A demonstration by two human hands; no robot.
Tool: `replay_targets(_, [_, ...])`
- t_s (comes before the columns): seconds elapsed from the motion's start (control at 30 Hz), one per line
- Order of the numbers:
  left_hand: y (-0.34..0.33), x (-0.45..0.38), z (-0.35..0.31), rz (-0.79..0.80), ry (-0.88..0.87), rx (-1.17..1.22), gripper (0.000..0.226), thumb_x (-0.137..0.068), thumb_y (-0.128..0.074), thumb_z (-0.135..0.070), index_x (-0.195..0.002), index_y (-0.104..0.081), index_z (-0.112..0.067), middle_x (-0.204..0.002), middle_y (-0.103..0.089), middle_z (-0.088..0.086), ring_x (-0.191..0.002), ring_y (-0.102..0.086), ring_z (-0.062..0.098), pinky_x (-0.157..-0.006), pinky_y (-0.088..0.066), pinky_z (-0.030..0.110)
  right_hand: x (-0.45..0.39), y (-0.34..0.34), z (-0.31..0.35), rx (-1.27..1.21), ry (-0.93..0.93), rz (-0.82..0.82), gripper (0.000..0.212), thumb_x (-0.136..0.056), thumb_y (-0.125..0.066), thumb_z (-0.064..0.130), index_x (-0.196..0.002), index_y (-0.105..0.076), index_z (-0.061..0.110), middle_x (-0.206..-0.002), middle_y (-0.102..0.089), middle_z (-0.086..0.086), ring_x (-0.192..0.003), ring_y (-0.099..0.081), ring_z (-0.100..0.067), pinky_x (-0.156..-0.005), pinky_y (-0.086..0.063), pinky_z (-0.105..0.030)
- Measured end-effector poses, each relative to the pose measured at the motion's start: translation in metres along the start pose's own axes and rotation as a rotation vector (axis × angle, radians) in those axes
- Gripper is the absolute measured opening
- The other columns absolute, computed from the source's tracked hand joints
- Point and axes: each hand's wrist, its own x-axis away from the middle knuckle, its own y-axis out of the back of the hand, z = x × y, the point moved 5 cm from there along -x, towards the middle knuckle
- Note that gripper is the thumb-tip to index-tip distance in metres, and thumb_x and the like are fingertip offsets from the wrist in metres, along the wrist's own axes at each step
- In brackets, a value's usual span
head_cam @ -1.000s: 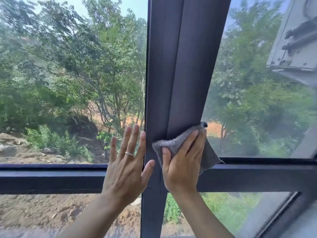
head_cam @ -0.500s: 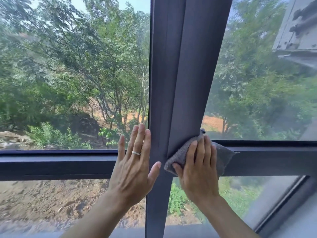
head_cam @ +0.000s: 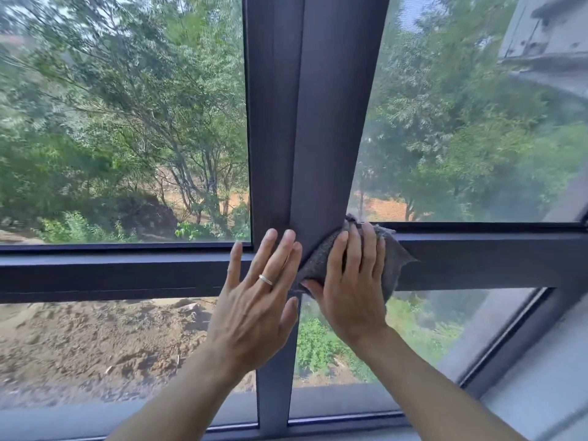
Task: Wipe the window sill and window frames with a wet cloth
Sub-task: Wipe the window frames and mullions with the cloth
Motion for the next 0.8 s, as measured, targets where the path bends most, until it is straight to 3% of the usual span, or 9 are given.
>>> replay_targets(0.2, [-0.006,-0.006,-0.009,0.006,0.055,-0.074,0.077,-0.087,-0.04,-0.036,-0.154,-0.017,-0.005,-0.164,-0.01,0.008,-0.151,-0.01,0.025,-0.119,-0.005,0.059,0.005,-0.002,-0.063,0.004,0.313,-0.052,0.069,-0.096,-0.052,0.05,-0.14,-0.033,0.001,-0.143,-0.035,-0.02,-0.134,-0.033,-0.039,-0.119,-0.016,-0.049])
replay_targets(0.3, [-0.006,-0.006,-0.019,0.008,0.113,-0.087,0.081,-0.084,-0.04,-0.036,-0.153,-0.017,-0.002,-0.164,-0.008,0.012,-0.151,-0.008,0.027,-0.118,-0.007,0.059,0.01,-0.001,-0.075,-0.014,0.18,-0.044,0.067,-0.097,-0.049,0.049,-0.141,-0.033,0.001,-0.142,-0.034,-0.021,-0.134,-0.031,-0.043,-0.119,-0.012,-0.052])
replay_targets(0.4, [-0.007,-0.007,-0.028,0.022,0.18,-0.094,0.084,-0.08,-0.044,-0.031,-0.153,-0.017,0.001,-0.163,-0.007,0.014,-0.151,-0.008,0.029,-0.118,-0.009,0.059,0.006,0.001,-0.025,-0.156,0.066,-0.063,0.066,-0.098,-0.047,0.049,-0.142,-0.034,0.002,-0.141,-0.035,-0.02,-0.135,-0.031,-0.043,-0.118,-0.013,-0.054])
replay_targets(0.47, [-0.009,-0.008,-0.036,0.016,0.205,-0.103,0.084,-0.078,-0.044,-0.029,-0.153,-0.017,0.001,-0.163,-0.008,0.015,-0.151,-0.008,0.03,-0.118,-0.007,0.058,0.003,0.003,-0.017,-0.213,0.118,-0.067,0.067,-0.096,-0.051,0.047,-0.144,-0.033,0.004,-0.143,-0.036,-0.017,-0.135,-0.032,-0.039,-0.118,-0.016,-0.051])
replay_targets(0.6, [-0.01,-0.017,-0.055,0.002,0.188,-0.084,0.086,-0.077,-0.054,-0.025,-0.153,-0.019,-0.003,-0.164,-0.009,0.01,-0.151,-0.008,0.029,-0.118,-0.006,0.06,0.012,0.0,-0.097,-0.138,0.324,-0.087,0.063,-0.098,-0.054,0.046,-0.146,-0.034,0.01,-0.143,-0.038,-0.012,-0.133,-0.037,-0.033,-0.116,-0.022,-0.047])
replay_targets(0.7, [-0.006,-0.028,-0.072,-0.027,0.156,-0.055,0.082,-0.078,-0.049,-0.023,-0.153,-0.021,-0.005,-0.164,-0.011,0.008,-0.151,-0.009,0.027,-0.118,-0.005,0.061,0.018,-0.002,-0.132,-0.119,0.263,-0.099,0.06,-0.096,-0.06,0.039,-0.145,-0.037,0.012,-0.141,-0.039,-0.013,-0.13,-0.038,-0.036,-0.113,-0.025,-0.051])
replay_targets(0.8, [-0.006,-0.038,-0.08,-0.014,0.133,-0.076,0.079,-0.079,-0.042,-0.023,-0.153,-0.019,-0.005,-0.163,-0.012,0.007,-0.151,-0.009,0.025,-0.118,-0.004,0.06,0.011,-0.003,-0.106,-0.196,0.21,-0.125,0.057,-0.095,-0.061,0.034,-0.143,-0.041,0.013,-0.136,-0.04,-0.013,-0.127,-0.037,-0.037,-0.111,-0.025,-0.054])
